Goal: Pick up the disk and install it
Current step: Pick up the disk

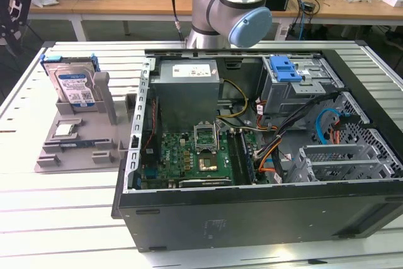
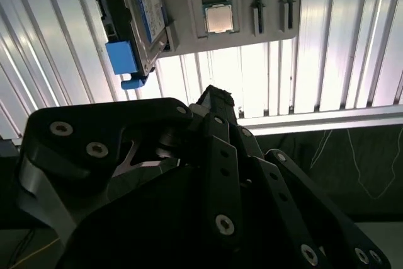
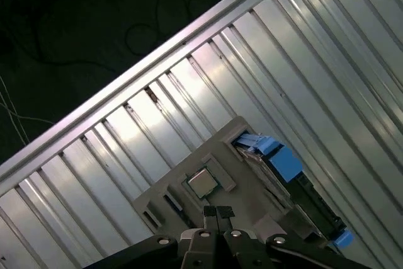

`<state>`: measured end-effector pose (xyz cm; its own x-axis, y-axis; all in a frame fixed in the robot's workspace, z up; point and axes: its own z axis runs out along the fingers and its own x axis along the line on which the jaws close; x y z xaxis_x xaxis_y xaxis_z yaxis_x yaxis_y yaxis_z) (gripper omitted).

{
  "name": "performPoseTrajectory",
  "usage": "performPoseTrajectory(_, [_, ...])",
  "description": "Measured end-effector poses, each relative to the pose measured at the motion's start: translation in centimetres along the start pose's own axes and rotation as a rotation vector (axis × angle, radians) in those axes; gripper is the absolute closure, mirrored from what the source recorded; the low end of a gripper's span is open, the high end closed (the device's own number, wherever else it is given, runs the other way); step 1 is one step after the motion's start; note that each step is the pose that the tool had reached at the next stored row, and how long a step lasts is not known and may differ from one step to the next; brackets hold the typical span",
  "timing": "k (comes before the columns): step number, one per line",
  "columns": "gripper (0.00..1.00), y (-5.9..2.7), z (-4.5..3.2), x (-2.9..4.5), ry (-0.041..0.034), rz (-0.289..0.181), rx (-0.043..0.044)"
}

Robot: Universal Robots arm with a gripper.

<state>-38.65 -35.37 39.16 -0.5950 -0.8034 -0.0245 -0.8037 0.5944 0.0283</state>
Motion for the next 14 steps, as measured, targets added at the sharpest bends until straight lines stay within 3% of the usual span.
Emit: performPoseTrajectory(14, [0.89, 0.0, 0.0, 0.0, 0.0031, -0.111, -0.0027])
